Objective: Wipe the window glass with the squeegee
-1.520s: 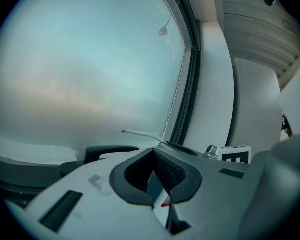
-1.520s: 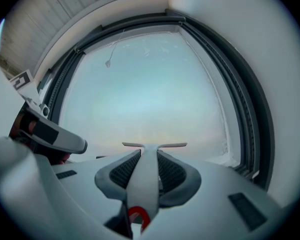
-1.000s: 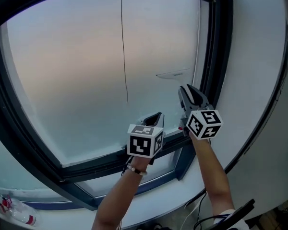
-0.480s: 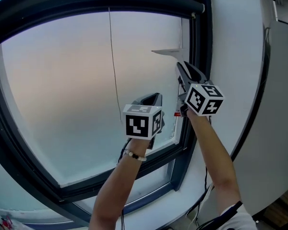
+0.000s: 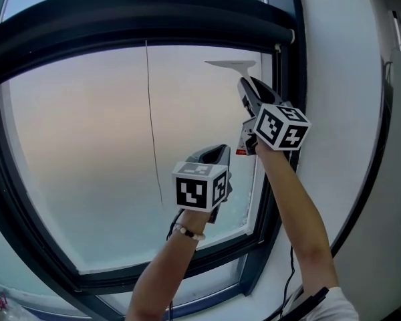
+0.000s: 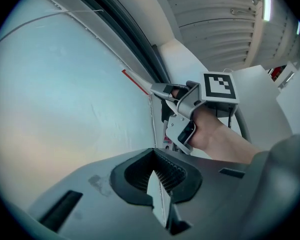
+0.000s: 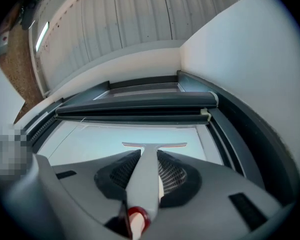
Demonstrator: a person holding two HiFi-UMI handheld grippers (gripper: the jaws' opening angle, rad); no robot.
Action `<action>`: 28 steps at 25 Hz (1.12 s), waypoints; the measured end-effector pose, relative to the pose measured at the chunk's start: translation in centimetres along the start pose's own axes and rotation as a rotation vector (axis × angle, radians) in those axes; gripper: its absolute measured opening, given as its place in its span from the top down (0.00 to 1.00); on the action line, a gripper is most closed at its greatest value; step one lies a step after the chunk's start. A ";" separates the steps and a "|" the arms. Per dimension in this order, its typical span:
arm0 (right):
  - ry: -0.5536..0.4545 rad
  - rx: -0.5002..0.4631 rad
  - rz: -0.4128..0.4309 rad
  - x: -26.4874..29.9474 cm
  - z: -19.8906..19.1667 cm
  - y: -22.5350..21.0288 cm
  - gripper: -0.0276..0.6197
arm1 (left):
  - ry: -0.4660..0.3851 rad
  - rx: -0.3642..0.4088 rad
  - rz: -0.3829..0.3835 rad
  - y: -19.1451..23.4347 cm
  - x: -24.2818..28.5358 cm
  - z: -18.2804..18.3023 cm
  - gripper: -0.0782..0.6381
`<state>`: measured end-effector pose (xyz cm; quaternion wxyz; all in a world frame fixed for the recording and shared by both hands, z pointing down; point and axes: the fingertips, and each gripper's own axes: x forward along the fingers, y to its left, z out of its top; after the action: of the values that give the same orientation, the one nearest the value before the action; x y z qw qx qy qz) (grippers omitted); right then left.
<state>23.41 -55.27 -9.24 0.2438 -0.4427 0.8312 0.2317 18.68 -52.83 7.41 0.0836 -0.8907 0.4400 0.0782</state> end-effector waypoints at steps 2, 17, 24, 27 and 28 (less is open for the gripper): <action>-0.019 0.011 0.018 0.8 0.2 -0.3 0.82 | -0.011 0.008 0.010 0.2 0.2 0.1 0.89; 0.013 -0.031 0.008 -3.5 -5.8 0.0 0.82 | -0.023 -0.018 0.000 -0.3 -1.1 -2.7 0.89; 0.079 -0.006 -0.004 -7.4 -10.1 0.5 0.82 | 0.019 -0.092 -0.032 -1.5 -2.7 -7.0 0.89; 0.110 0.006 -0.014 -9.4 -12.3 0.6 0.82 | 0.043 -0.131 -0.043 -1.9 -3.3 -9.1 0.89; 0.118 0.008 -0.017 -9.9 -12.9 0.7 0.82 | 0.049 -0.137 -0.043 -1.9 -3.5 -9.7 0.89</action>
<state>25.12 -56.51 6.93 0.1983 -0.4617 0.8412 0.1999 18.73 -51.11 17.73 0.0131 -0.9052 0.4163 0.0843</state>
